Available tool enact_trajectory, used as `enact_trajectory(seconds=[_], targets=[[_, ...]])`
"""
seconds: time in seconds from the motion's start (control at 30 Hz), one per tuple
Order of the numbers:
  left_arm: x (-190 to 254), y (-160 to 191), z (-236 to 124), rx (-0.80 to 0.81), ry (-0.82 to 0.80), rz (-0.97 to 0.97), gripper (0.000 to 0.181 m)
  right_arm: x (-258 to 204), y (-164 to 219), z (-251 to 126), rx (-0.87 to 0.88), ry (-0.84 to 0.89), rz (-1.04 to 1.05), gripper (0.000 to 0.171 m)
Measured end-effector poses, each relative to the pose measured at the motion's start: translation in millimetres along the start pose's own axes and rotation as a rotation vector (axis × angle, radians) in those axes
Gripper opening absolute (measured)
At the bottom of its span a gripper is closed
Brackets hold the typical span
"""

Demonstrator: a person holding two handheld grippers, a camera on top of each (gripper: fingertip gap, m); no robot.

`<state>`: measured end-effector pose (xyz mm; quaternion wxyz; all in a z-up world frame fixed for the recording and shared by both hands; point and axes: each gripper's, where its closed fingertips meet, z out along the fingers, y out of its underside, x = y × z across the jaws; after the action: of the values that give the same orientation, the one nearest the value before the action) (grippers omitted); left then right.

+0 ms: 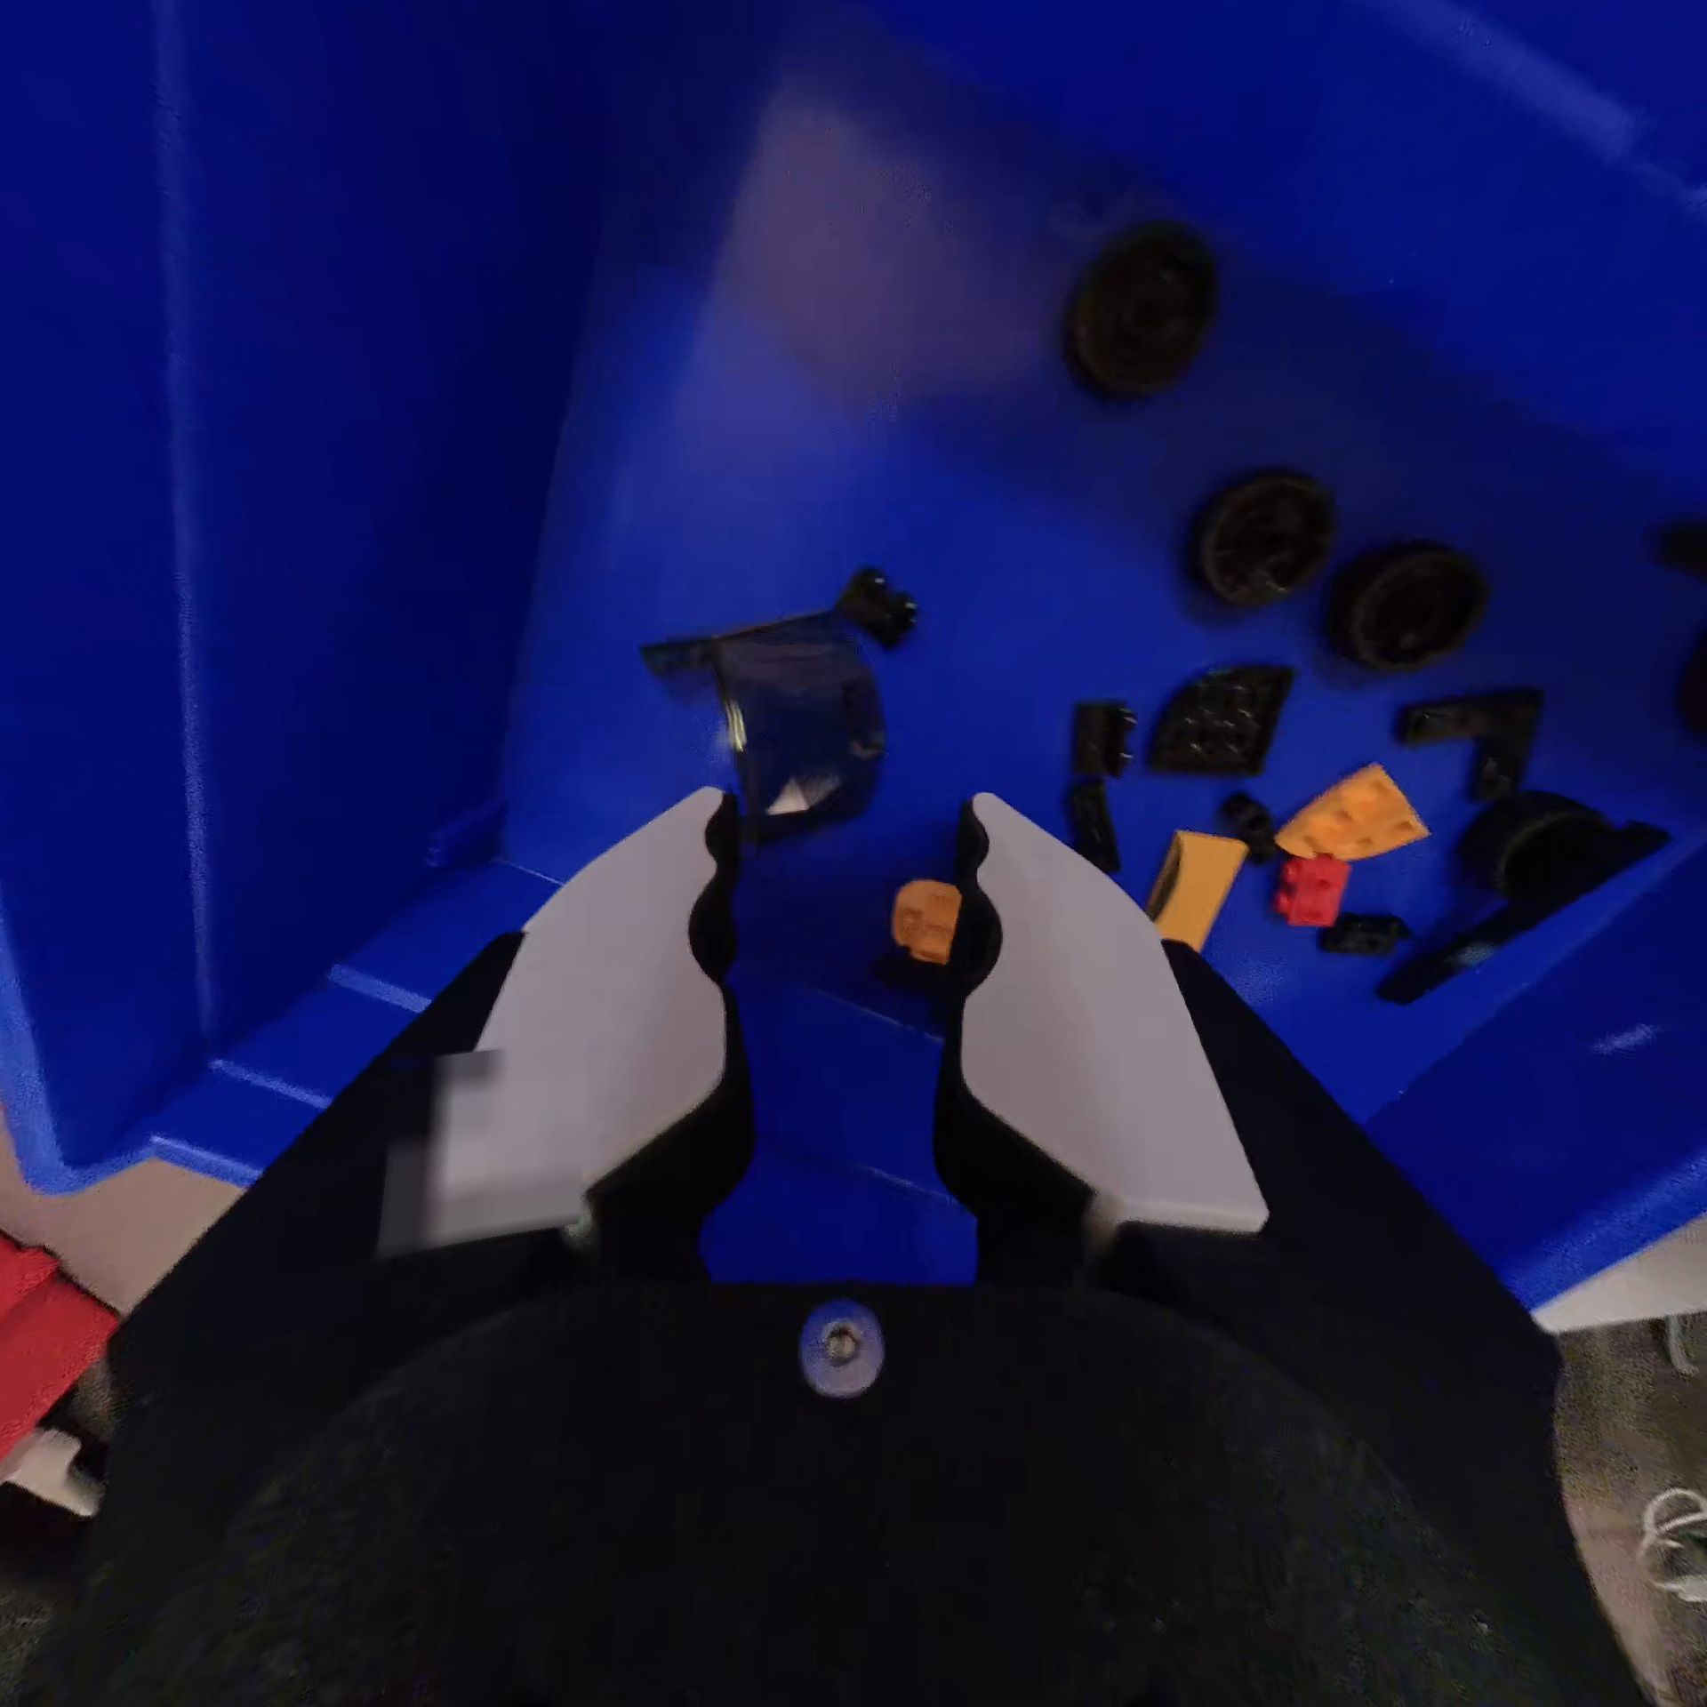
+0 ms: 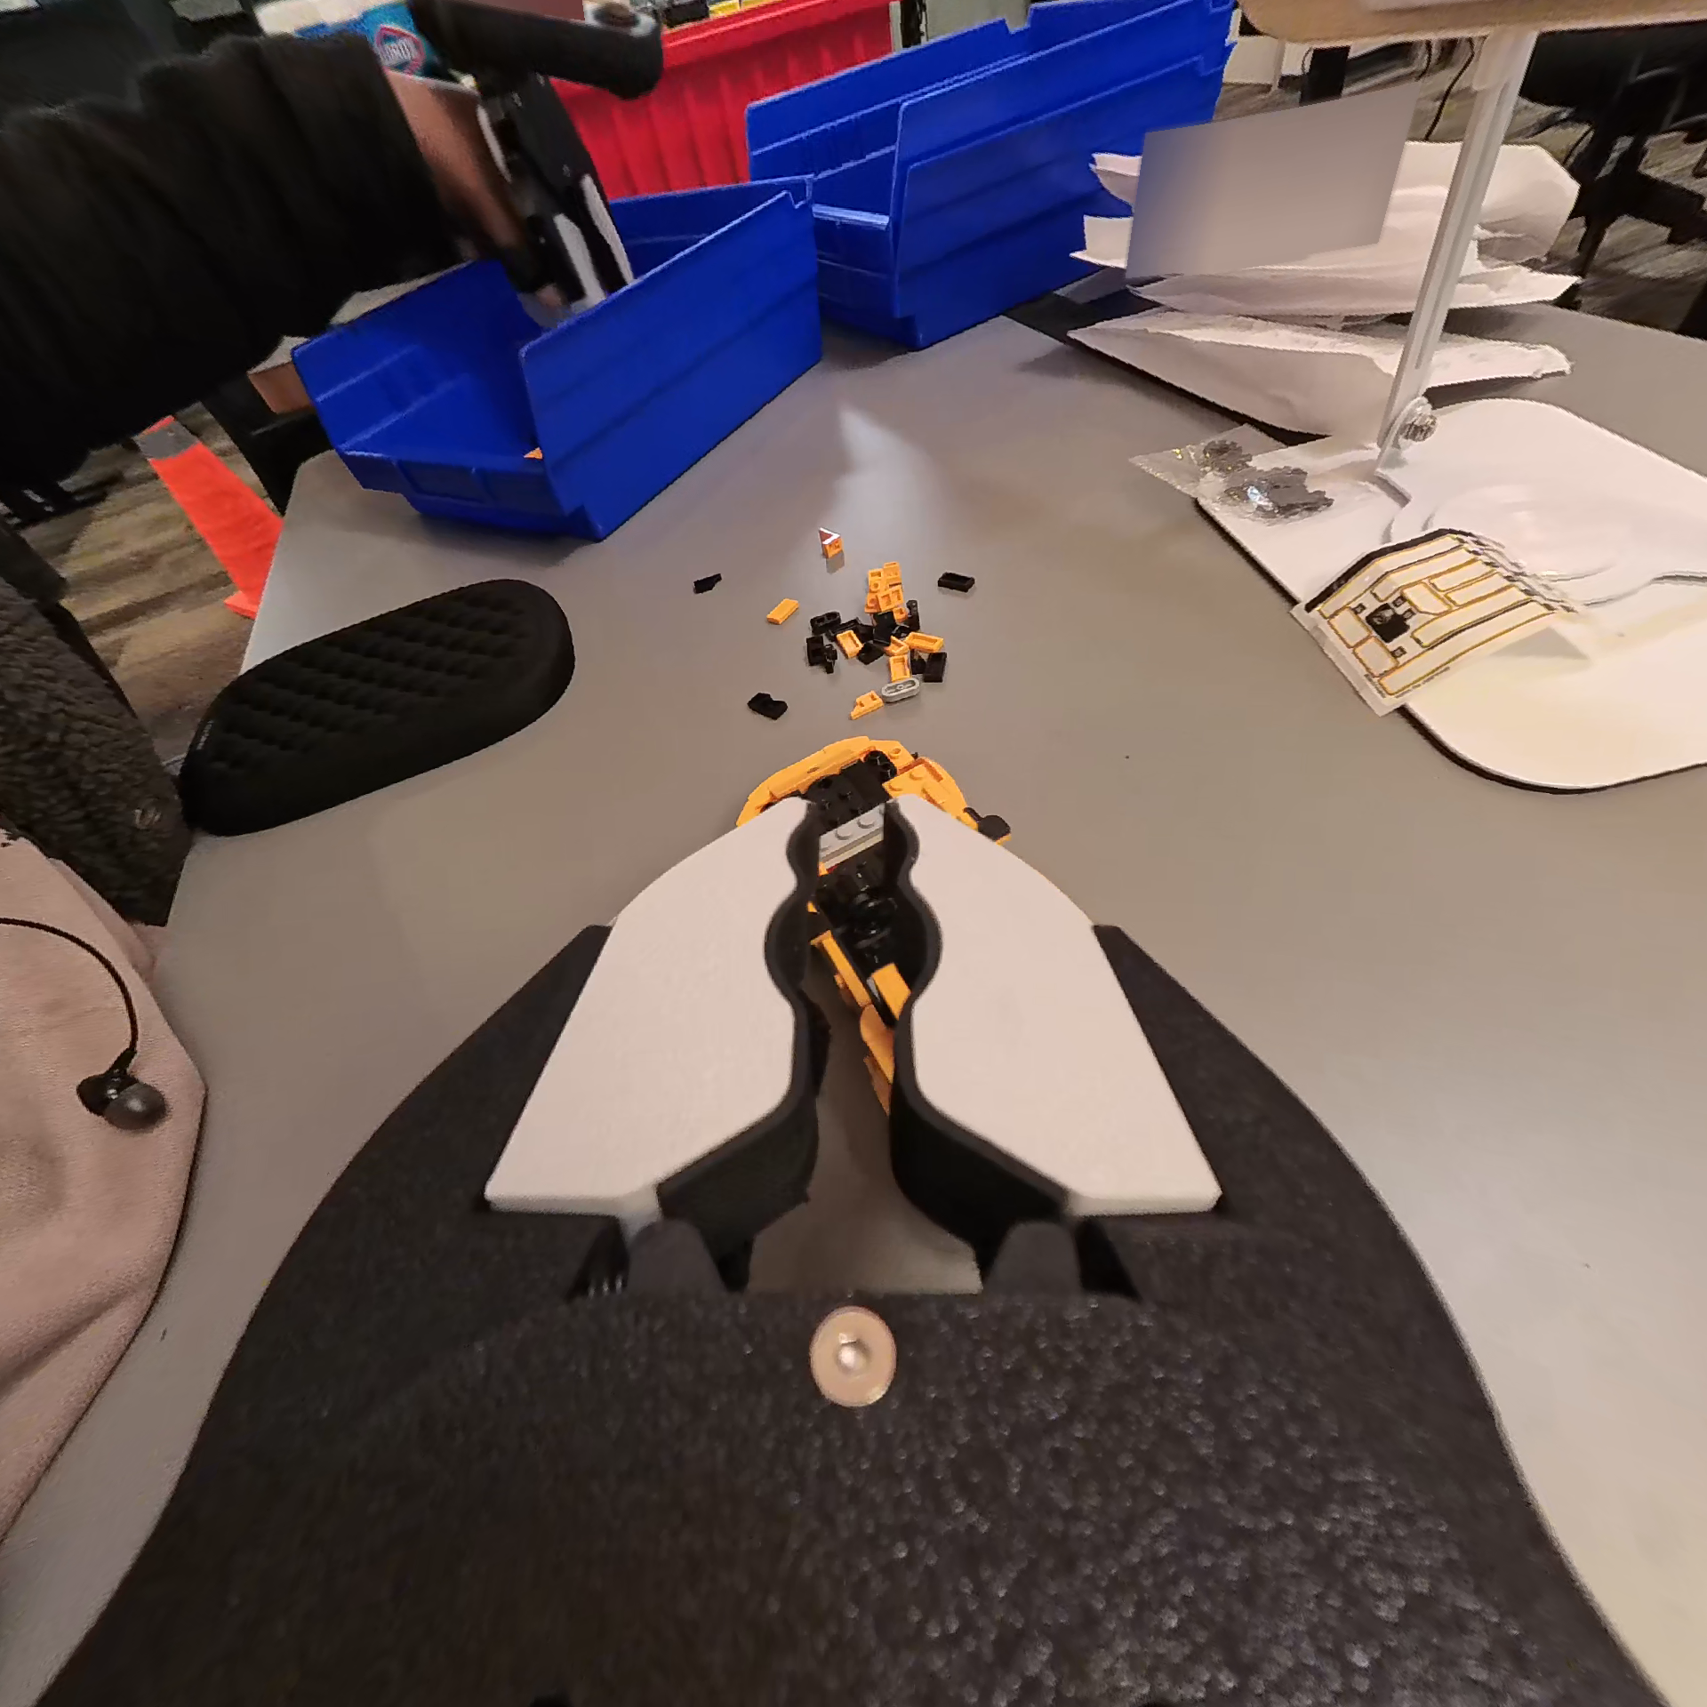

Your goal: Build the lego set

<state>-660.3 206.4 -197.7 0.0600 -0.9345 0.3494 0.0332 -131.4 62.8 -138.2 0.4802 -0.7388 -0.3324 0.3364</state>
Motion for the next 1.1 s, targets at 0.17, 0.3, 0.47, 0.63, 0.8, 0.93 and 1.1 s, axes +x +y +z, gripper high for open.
enact_trajectory(seconds=[0.17,0.3,0.47,0.63,0.8,0.93,1.1], targets=[[41,11,-4,-0.039,0.127,0.133,0.031,2,2,1,0.007,-0.003,0.012,0.012],[53,19,9,-0.103,0.162,0.164,0.033,0,2,0,0.007,-0.003,0.011,0.012],[53,25,20,-0.162,0.17,0.159,0.015,0,1,0,0.009,0.0,0.012,0.012],[60,22,4,-0.096,0.186,0.15,0.016,-4,-2,1,0.014,-0.009,0.004,0.011],[148,-40,-98,0.509,0.548,0.174,0.014,-25,-17,8,0.043,-0.035,-0.091,0.011],[249,-64,-184,0.938,0.996,0.277,0.013,-55,-40,25,0.046,-0.036,-0.296,0.012],[340,-80,-230,1.223,1.5,0.319,0.013,-111,-77,43,0.096,-0.064,-0.574,0.012]])
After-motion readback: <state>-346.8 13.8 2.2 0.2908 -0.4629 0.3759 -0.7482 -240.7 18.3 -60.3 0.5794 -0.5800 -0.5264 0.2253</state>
